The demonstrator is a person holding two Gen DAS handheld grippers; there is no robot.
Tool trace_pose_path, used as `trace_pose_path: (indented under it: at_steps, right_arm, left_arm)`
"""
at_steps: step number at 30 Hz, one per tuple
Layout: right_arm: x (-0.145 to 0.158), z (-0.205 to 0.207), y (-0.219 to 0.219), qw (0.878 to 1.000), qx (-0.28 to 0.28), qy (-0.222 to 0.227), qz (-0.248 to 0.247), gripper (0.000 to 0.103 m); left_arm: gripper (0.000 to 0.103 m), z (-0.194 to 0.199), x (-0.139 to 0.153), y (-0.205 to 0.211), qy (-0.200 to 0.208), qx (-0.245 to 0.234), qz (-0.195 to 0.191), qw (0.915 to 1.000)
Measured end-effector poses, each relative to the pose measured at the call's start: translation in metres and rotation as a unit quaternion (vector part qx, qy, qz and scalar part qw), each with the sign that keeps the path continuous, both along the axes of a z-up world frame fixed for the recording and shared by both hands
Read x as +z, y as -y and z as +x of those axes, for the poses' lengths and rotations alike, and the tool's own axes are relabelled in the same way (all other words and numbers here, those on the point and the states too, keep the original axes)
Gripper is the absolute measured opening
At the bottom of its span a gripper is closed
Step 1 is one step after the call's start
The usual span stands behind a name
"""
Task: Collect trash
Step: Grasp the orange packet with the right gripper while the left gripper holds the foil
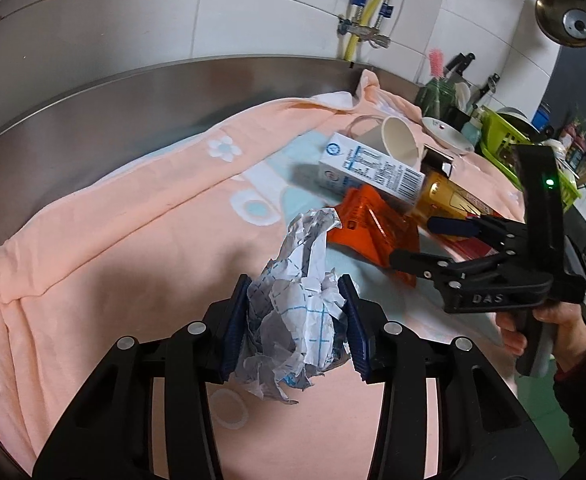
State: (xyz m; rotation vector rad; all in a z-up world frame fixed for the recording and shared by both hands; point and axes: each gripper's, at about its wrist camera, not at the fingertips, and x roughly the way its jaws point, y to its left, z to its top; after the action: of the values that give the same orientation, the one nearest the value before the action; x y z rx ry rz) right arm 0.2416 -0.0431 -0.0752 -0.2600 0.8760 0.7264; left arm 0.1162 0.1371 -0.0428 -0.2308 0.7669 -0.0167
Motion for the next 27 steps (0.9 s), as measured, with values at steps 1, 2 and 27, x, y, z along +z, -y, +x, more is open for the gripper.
trace_pose_path:
  at_steps: [1,2,27]
  right_arm:
    - [-0.002,0.002,-0.002,1.0,0.001,-0.002,-0.001,0.089]
    - [-0.004,0.004,-0.004,1.0,0.002,-0.003,-0.003,0.089]
    - [-0.004,-0.002,-0.001,0.999,0.029,-0.025,0.02,0.089]
  left_arm:
    - [0.043,0.001,-0.001,-0.002,-0.001,0.002,-0.003,1.0]
    - [0.043,0.001,-0.002,-0.005,-0.001,0.004,-0.005,1.0]
    - [0.043,0.003,-0.006,-0.031,-0.002,0.029,-0.023,0.9993]
